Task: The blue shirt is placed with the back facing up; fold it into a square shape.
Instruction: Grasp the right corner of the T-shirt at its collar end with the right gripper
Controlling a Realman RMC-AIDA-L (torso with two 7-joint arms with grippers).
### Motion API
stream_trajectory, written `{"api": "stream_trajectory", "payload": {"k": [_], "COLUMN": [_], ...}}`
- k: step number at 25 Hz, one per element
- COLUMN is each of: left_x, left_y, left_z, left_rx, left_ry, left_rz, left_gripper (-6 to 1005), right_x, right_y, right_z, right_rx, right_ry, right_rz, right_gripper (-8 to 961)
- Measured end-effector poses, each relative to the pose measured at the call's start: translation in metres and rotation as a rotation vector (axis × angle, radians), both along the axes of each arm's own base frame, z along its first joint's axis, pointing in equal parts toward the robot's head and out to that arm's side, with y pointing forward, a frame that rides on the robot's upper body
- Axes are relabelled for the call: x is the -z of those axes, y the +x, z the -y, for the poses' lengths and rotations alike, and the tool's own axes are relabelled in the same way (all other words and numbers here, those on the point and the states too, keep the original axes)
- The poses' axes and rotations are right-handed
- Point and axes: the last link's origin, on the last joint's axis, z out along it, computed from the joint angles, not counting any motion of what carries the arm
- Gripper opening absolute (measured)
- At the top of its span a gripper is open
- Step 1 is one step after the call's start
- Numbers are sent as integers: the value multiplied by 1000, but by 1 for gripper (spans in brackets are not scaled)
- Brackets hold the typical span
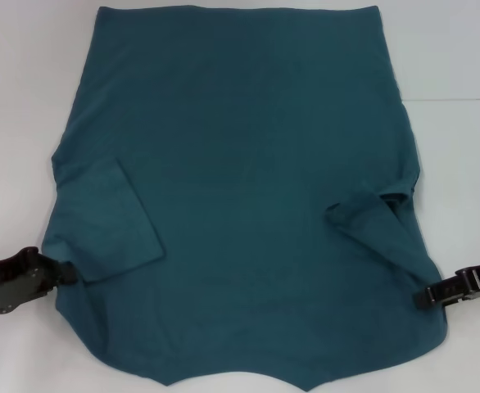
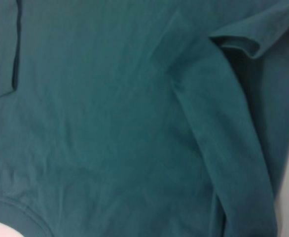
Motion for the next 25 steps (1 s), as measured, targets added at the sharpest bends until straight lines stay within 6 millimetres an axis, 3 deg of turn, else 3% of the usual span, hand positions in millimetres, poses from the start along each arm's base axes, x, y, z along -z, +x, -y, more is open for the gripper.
{"api": "stream_trajectory", "payload": {"k": [10, 17, 25], "left_x": [0, 0, 0], "left_y": [0, 0, 0], "left_z": [0, 0, 0], "left_rx": [-2, -2, 1], "left_ry": [2, 2, 0], "left_rz": [-1, -1, -1], "left_gripper": [26, 27, 28], "right_x": [12, 7, 8], "right_y": [-8, -8, -7], "right_z": [-1, -3, -3], "right_rx": [-4, 8, 11], "right_ry": [-40, -20, -26], "right_rz": [-12, -15, -9], "right_gripper": [502, 497, 298]}}
